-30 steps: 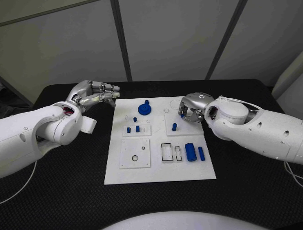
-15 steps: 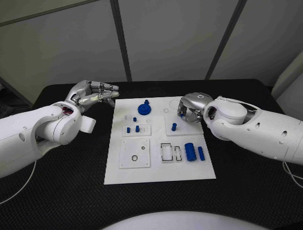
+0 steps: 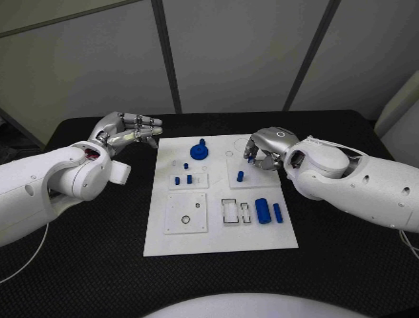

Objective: Assemble the parts on the task board

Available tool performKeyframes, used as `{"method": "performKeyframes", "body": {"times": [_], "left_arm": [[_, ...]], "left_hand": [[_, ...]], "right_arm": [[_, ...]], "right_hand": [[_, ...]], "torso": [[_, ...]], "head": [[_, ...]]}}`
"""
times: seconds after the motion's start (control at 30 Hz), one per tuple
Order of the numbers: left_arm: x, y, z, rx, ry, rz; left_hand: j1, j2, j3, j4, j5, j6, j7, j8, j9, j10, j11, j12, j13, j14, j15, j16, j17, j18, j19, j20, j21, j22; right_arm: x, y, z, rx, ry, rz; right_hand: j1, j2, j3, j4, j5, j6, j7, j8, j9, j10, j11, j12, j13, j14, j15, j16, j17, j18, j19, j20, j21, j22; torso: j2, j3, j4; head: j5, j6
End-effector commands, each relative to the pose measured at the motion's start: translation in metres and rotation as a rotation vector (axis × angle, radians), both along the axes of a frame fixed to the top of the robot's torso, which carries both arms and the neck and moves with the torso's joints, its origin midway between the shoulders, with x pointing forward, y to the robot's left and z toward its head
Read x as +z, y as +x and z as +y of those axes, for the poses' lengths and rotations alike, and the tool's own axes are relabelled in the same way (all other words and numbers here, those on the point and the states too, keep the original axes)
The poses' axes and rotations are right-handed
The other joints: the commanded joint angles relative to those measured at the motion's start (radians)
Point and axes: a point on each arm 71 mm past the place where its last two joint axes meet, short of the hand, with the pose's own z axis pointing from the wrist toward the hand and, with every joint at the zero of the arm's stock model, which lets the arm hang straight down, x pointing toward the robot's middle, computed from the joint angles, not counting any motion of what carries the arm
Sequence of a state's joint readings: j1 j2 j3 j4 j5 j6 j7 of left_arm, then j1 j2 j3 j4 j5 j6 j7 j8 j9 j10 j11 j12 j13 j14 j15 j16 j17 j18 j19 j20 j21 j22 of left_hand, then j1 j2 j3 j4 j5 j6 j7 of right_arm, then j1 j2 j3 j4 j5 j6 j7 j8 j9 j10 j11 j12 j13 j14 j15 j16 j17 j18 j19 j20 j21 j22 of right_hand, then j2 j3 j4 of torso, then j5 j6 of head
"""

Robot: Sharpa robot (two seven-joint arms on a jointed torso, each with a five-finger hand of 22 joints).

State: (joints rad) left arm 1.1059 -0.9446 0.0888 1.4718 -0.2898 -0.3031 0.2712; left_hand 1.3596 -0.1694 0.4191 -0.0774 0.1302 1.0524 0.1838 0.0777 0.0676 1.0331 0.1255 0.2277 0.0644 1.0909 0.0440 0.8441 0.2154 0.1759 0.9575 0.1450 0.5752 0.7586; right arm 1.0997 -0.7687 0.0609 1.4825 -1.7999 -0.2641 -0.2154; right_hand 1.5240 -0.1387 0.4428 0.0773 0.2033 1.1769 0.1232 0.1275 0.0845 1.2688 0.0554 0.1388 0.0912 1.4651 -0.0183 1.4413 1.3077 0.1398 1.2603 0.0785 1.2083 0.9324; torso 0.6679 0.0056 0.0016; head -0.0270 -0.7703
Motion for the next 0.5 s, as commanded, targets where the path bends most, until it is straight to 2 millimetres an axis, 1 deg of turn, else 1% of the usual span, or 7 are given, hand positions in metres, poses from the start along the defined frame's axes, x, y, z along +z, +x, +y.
{"method": "performKeyframes", "body": {"times": [0.03, 0.13, 0.27, 0.33, 0.4, 0.43, 0.5], "left_arm": [[0.002, 0.001, 0.0, 0.0, -0.009, -0.015], [0.002, 0.001, 0.0, 0.002, -0.012, -0.013], [0.002, 0.001, 0.0, 0.003, -0.015, -0.011], [0.002, 0.001, -0.001, 0.002, -0.016, -0.011], [0.002, 0.001, -0.002, 0.0, -0.018, -0.011], [0.002, 0.001, -0.003, -0.002, -0.02, -0.011], [0.002, 0.001, -0.005, -0.007, -0.023, -0.011]], "left_hand": [[0.001, 0.009, 0.0, -0.004, -0.003, 0.007, 0.004, -0.001, -0.001, -0.001, 0.0, 0.005, -0.001, 0.008, 0.001, -0.004, -0.001, 0.006, 0.008, 0.001, -0.005, -0.001], [0.002, 0.009, 0.001, -0.005, -0.003, 0.007, 0.004, -0.001, -0.001, -0.002, 0.0, 0.005, -0.001, 0.008, 0.001, -0.006, -0.002, 0.006, 0.008, 0.001, -0.005, -0.001], [0.002, 0.009, 0.001, -0.006, -0.003, 0.007, 0.004, -0.001, -0.001, -0.003, 0.001, 0.005, -0.001, 0.008, 0.001, -0.007, -0.003, 0.006, 0.008, 0.001, -0.005, -0.001], [0.003, 0.009, 0.001, -0.006, -0.003, 0.007, 0.005, -0.001, -0.001, -0.004, 0.001, 0.005, -0.001, 0.008, 0.001, -0.007, -0.003, 0.006, 0.008, 0.001, -0.005, -0.001], [0.003, 0.009, 0.001, -0.006, -0.003, 0.007, 0.005, -0.001, -0.001, -0.004, 0.001, 0.005, -0.001, 0.008, 0.001, -0.007, -0.003, 0.006, 0.008, 0.001, -0.005, -0.001], [0.003, 0.009, 0.001, -0.006, -0.003, 0.007, 0.005, -0.001, -0.001, -0.004, 0.001, 0.005, -0.001, 0.008, 0.001, -0.007, -0.003, 0.006, 0.008, 0.001, -0.005, -0.001], [0.003, 0.009, 0.001, -0.007, -0.003, 0.006, 0.005, -0.001, -0.001, -0.005, 0.001, 0.004, -0.001, 0.008, 0.001, -0.008, -0.004, 0.006, 0.007, 0.001, -0.005, -0.001]], "right_arm": [[0.009, -0.005, 0.003, 0.011, 0.053, -0.058], [0.014, -0.012, 0.006, 0.03, 0.072, -0.068], [0.021, -0.023, 0.014, 0.063, 0.105, -0.074], [0.025, -0.028, 0.021, 0.083, 0.125, -0.074], [0.027, -0.034, 0.028, 0.105, 0.145, -0.071], [0.029, -0.038, 0.034, 0.122, 0.159, -0.068], [0.033, -0.044, 0.046, 0.156, 0.184, -0.06]], "right_hand": [[0.0, 0.009, -0.001, -0.005, 0.005, 0.009, 0.001, -0.001, 0.0, 0.012, -0.004, -0.005, -0.001, 0.065, -0.008, 0.005, 0.044, -0.018, 0.007, -0.001, 0.006, 0.001], [-0.001, 0.008, 0.002, -0.009, 0.007, 0.01, 0.001, -0.002, 0.0, 0.012, -0.004, -0.006, -0.001, 0.065, -0.008, 0.006, 0.045, -0.018, 0.007, -0.001, 0.007, 0.002], [-0.002, 0.007, 0.003, -0.012, 0.008, 0.01, 0.001, -0.003, 0.0, 0.013, -0.003, -0.008, -0.001, 0.065, -0.008, 0.007, 0.046, -0.019, 0.008, -0.001, 0.009, 0.005], [-0.002, 0.007, 0.003, -0.012, 0.008, 0.01, 0.001, -0.003, 0.0, 0.013, -0.003, -0.008, -0.001, 0.065, -0.008, 0.007, 0.046, -0.019, 0.008, -0.001, 0.009, 0.005], [-0.003, 0.006, 0.005, -0.014, 0.009, 0.01, 0.002, -0.004, 0.0, 0.013, -0.003, -0.009, -0.001, 0.066, -0.008, 0.007, 0.047, -0.019, 0.008, -0.001, 0.011, 0.007], [-0.004, 0.005, 0.006, -0.016, 0.01, 0.01, 0.002, -0.004, 0.0, 0.013, -0.003, -0.01, -0.001, 0.066, -0.008, 0.008, 0.048, -0.019, 0.008, -0.001, 0.012, 0.008], [-0.004, 0.005, 0.006, -0.016, 0.011, 0.01, 0.002, -0.005, 0.0, 0.013, -0.003, -0.01, -0.001, 0.066, -0.008, 0.008, 0.048, -0.019, 0.008, -0.001, 0.012, 0.008]], "torso": [[-0.001, -0.0003, 0.0007], [-0.001, -0.0008, 0.0007], [-0.001, -0.001, 0.0002], [-0.001, -0.0009, -0.0001], [0.0, -0.0003, 0.0015], [-0.001, -0.0003, 0.0018], [0.0, -0.0005, 0.0033]], "head": [[-0.002, 0.001], [-0.002, 0.002], [0.003, 0.005], [0.01, 0.006], [0.014, 0.006], [0.017, 0.005], [0.027, 0.004]]}}
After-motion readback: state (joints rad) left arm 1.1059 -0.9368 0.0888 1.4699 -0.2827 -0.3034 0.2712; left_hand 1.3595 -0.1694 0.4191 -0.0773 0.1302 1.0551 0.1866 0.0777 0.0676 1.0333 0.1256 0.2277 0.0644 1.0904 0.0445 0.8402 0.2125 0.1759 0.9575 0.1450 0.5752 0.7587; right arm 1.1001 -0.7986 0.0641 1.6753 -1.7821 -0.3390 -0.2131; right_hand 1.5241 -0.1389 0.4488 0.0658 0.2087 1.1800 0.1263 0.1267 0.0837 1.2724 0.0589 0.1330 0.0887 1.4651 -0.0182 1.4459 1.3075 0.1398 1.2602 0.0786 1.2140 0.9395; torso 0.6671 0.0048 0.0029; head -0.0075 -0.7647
